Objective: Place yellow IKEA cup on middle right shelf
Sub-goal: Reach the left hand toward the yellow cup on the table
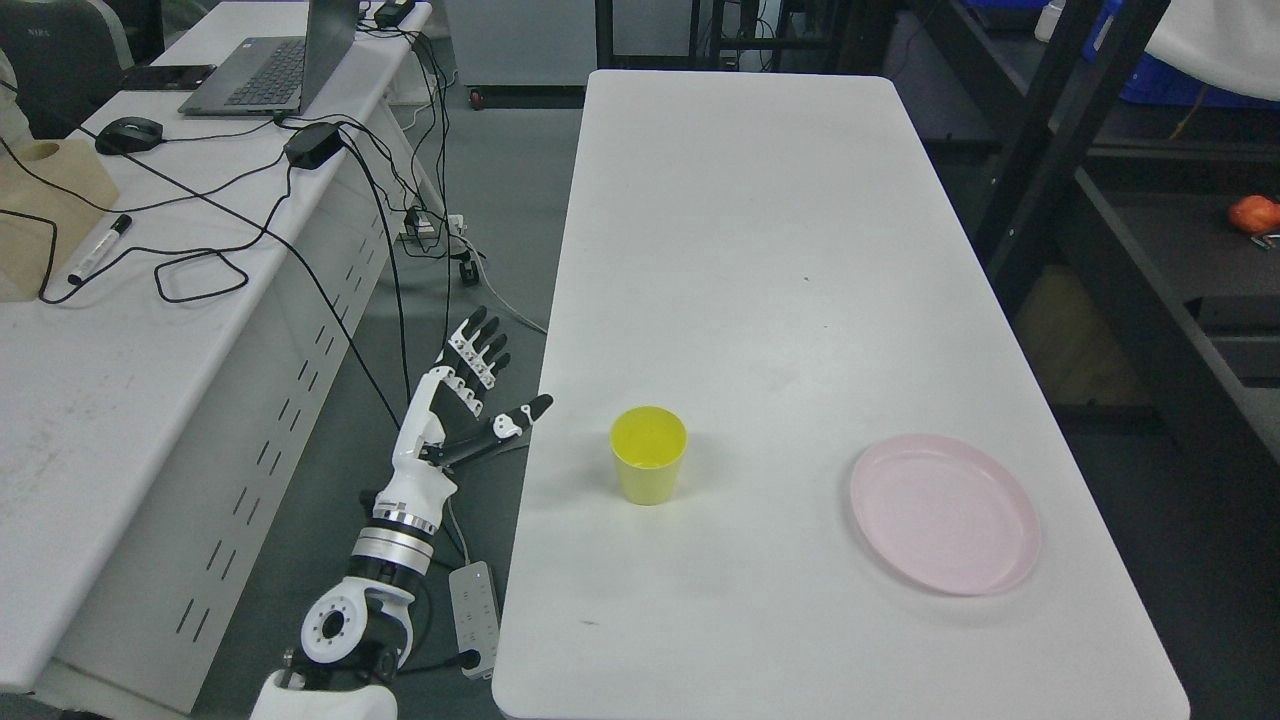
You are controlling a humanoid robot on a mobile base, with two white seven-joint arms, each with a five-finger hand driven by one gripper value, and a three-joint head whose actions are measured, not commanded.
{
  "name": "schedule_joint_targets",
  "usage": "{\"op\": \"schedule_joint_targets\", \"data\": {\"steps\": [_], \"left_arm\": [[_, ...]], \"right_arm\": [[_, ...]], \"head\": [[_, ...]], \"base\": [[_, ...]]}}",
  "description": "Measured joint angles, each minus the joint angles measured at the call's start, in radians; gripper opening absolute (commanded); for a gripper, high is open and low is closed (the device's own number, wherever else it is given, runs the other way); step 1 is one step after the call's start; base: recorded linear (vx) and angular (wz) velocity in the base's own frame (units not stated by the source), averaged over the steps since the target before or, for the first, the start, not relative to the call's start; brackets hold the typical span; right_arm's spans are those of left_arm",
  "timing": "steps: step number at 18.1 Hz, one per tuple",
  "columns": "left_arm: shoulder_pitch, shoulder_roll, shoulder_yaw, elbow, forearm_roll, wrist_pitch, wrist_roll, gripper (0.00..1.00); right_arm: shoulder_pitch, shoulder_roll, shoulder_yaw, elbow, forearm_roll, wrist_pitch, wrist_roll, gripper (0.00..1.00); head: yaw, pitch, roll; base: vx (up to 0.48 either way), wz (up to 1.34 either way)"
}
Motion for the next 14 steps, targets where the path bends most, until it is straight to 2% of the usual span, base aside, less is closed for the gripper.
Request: {"op": "schedule_joint_targets", "data": {"steps": [3,10,14], "left_arm": [[-0.041,0.0,-0.034,0.054,-0.012,0.002,-0.031,0.99],[-0.103,0.0,-0.118,0.164,-0.027,0.08,-0.059,0.98],[-0.129,0.0,-0.162,0.202,-0.036,0.082,-0.144,0.98]], "right_arm": [[0.0,0.0,0.0,0.0,0.0,0.0,0.0,0.99],[0.0,0.0,0.0,0.0,0.0,0.0,0.005,0.99],[0.0,0.0,0.0,0.0,0.0,0.0,0.006,0.99]], "head": [[0.0,0.0,0.0],[0.0,0.0,0.0],[0.0,0.0,0.0]], "base": [[0.0,-0.01],[0.0,0.0],[0.001,0.0]]}}
